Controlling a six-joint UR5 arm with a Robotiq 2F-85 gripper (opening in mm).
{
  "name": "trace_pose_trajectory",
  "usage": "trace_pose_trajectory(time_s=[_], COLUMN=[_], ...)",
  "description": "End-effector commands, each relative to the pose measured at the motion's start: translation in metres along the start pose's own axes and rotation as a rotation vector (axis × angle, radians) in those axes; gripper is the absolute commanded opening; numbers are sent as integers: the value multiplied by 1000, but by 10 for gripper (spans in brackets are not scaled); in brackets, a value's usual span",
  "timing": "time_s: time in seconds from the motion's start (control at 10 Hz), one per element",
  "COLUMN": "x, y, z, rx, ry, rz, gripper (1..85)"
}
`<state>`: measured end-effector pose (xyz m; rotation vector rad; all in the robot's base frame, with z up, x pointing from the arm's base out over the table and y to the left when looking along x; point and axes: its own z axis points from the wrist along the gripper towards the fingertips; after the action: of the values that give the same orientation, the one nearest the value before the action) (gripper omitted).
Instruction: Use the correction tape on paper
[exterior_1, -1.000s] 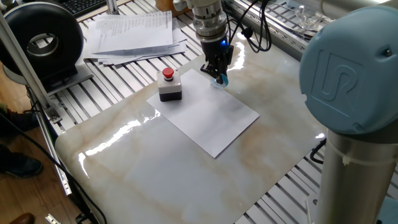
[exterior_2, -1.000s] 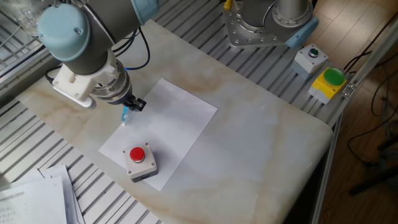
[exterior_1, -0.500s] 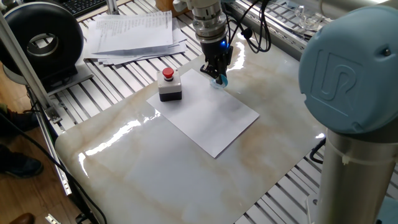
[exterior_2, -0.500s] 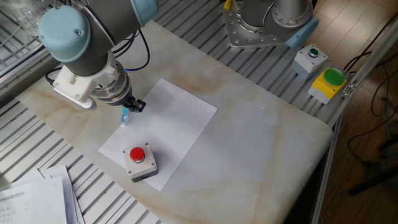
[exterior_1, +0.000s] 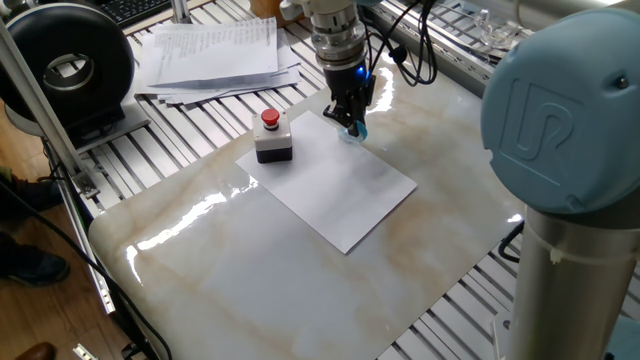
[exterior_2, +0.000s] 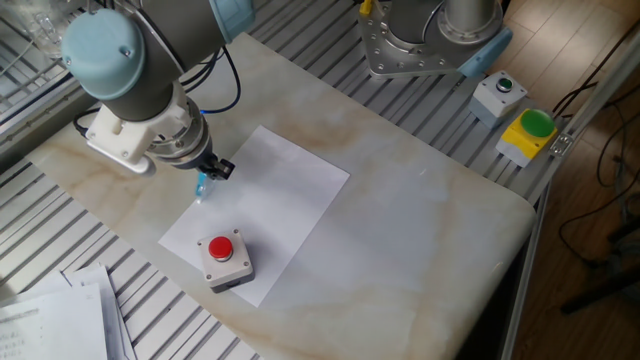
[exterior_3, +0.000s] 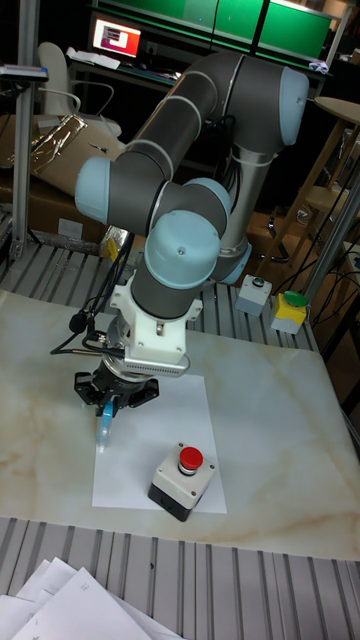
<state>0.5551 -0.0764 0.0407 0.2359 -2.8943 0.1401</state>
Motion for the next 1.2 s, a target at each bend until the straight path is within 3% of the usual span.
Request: trace_pose_trajectory(time_s=[0.0,1.1], x=[2,9], y=[3,2], z=[0,1], rx=[-21,-29], ry=[0,10], rz=[1,-1], gripper=[17,17])
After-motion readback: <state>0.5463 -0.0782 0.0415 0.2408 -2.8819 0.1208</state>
